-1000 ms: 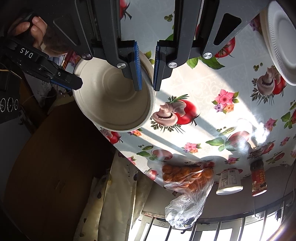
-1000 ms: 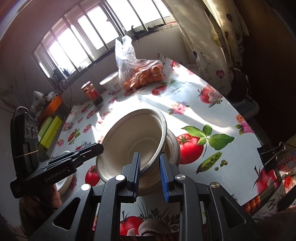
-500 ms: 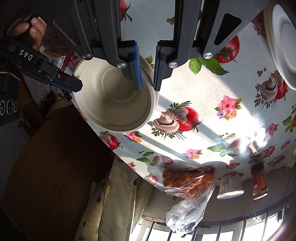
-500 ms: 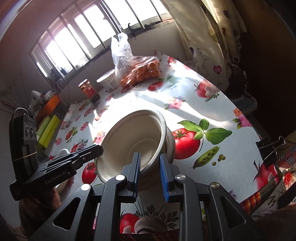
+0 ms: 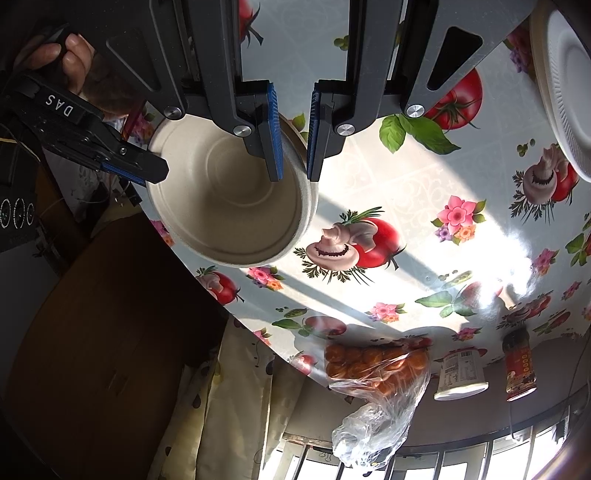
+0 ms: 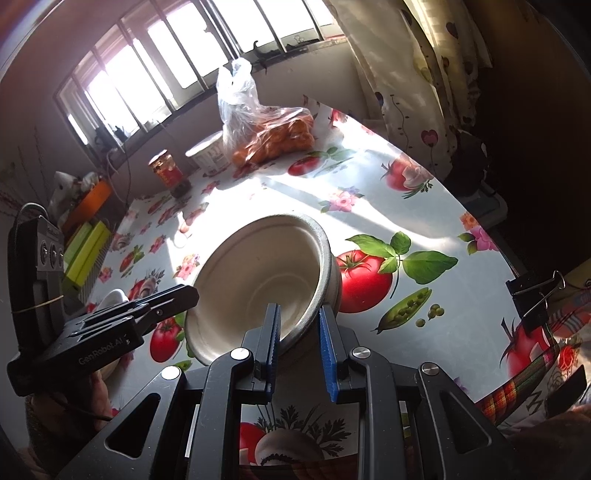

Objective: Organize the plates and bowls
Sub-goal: 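Lower the held beige bowl into the nested bowls with the right gripper, then open right gripper to release the bowl while left gripper holds its bowl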

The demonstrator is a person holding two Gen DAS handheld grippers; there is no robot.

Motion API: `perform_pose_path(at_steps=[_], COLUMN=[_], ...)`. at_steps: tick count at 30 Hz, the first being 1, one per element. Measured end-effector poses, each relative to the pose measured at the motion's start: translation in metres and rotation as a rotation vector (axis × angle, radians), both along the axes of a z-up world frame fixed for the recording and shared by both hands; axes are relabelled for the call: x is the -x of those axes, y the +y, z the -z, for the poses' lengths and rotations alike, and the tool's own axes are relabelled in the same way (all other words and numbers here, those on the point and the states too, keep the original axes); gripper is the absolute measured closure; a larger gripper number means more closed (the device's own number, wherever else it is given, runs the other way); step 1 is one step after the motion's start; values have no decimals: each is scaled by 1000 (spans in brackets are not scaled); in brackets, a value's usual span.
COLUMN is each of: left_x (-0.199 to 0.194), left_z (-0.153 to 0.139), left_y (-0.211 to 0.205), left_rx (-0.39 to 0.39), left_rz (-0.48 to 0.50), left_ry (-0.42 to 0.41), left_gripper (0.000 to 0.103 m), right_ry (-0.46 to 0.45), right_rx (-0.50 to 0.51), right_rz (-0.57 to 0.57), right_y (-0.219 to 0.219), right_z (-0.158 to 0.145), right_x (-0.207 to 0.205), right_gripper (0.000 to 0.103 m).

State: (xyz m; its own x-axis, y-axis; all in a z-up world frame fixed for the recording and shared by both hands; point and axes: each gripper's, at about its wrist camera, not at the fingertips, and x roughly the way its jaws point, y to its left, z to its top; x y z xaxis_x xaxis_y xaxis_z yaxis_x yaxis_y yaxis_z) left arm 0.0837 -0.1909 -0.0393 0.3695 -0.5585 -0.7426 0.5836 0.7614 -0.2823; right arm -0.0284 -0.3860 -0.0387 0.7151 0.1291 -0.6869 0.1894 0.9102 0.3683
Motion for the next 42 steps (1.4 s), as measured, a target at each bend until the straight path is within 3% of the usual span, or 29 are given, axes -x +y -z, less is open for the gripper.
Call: perform_pose_path(at_steps=[18,33,42], left_x=[0,-1,-1], left_z=[1,2,3], left_y=[-1,0,-1], left_rx=[1,-2,-4], left_rz=[-2,-3,-1], left_ry=[2,8,9], left_gripper=[90,89,89], right_ry=[9,9,9], right_rx=[11,8,12], right_rz=[4,2,4], right_y=[1,0,1], right_z=[3,4,4], right_x=[-2,-2,-2], right_gripper=[81,70,69])
